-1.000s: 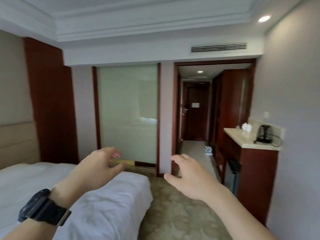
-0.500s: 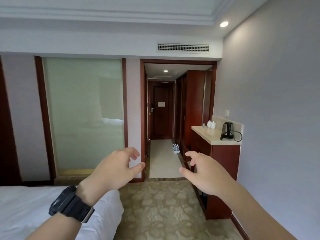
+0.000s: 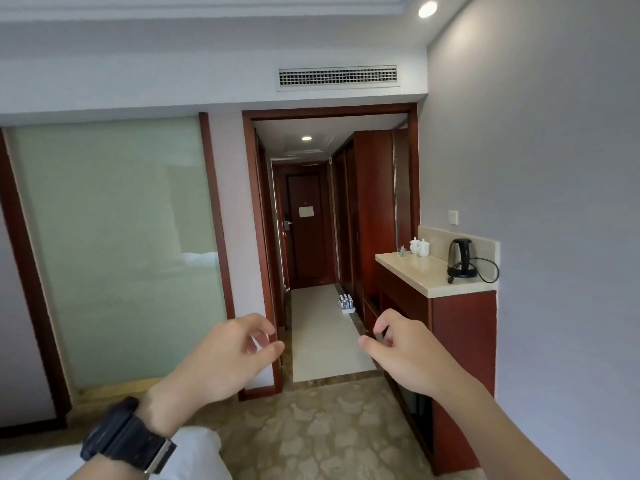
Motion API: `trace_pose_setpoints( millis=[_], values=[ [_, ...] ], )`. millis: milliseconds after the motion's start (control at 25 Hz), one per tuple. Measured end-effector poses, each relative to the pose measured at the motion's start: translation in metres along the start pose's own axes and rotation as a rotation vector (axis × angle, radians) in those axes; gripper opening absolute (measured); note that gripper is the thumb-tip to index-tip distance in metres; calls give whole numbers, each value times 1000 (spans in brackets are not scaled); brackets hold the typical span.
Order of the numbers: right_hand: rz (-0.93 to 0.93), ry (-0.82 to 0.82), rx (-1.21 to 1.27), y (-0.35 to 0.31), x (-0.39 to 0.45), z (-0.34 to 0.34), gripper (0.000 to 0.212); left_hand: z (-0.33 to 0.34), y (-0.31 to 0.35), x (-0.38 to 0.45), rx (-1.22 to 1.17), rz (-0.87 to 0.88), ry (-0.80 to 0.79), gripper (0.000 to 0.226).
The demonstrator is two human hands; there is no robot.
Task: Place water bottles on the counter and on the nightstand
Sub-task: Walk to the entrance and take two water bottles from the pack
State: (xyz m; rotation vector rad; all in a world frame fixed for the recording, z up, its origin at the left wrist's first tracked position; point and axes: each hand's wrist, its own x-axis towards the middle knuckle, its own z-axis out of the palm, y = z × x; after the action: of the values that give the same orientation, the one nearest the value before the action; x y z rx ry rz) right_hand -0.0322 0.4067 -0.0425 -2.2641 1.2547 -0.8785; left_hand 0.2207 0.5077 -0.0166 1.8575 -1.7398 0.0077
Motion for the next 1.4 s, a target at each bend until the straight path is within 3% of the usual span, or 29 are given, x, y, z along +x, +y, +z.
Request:
trace_pose_setpoints(
  millis=[480, 880, 1400],
  values=[
    [-8, -65, -74, 85, 300, 63, 34, 82, -116, 280, 45, -40, 28, 27],
    [11, -51, -126, 175, 609, 113, 34, 179, -217, 601, 18, 31, -4, 30],
    [45, -107, -145, 380, 992, 183, 30, 356, -308, 968, 88, -32, -75, 33]
  ],
)
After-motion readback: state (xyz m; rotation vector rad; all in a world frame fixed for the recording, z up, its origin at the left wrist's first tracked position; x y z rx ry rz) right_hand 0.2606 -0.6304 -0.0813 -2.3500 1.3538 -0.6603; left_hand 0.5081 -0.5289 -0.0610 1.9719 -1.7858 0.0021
